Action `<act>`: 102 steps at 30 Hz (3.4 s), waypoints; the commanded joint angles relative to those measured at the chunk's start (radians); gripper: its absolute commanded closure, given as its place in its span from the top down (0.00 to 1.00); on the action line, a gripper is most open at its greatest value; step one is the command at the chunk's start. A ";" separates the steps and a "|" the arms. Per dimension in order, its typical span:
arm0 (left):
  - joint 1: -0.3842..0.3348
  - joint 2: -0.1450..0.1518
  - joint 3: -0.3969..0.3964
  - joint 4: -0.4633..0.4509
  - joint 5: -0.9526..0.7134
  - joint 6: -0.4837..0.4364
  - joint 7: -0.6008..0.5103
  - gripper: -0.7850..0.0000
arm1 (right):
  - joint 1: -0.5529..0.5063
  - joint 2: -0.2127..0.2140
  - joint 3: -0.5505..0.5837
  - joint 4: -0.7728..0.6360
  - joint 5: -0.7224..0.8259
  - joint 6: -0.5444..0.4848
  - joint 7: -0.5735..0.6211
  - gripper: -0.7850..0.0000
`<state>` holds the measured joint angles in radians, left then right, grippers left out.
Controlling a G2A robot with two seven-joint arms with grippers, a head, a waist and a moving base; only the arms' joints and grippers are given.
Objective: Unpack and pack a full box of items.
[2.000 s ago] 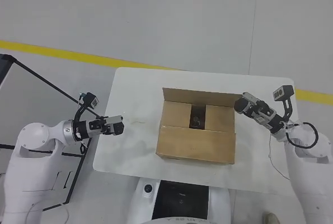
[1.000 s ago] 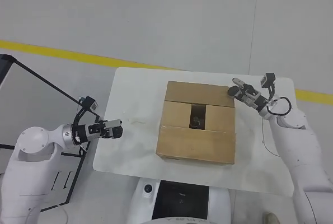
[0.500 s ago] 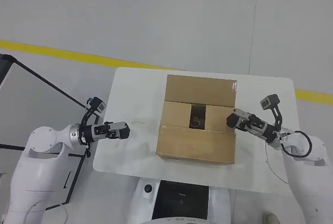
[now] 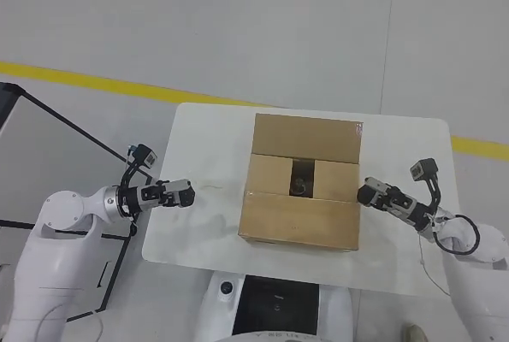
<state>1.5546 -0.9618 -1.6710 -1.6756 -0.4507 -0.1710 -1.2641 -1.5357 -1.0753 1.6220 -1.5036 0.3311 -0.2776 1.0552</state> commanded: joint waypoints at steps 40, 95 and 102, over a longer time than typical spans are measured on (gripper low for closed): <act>-0.091 0.023 -0.052 0.051 -0.104 0.012 0.006 1.00 | -0.176 0.079 -0.138 -0.293 -0.321 -0.116 0.371 0.75; -0.422 -0.113 0.688 -0.029 -0.283 0.117 0.452 1.00 | -0.105 0.083 0.201 0.050 0.634 -0.080 0.181 1.00; -0.384 -0.107 0.717 -0.013 -0.036 0.146 0.520 1.00 | -0.105 0.083 0.201 0.050 0.634 -0.080 0.181 1.00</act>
<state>1.1750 -1.0638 -0.9901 -1.6904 -0.5432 -0.0275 -0.7644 -1.6412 -0.9919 1.8226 -1.4534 0.9653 -0.3576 1.2365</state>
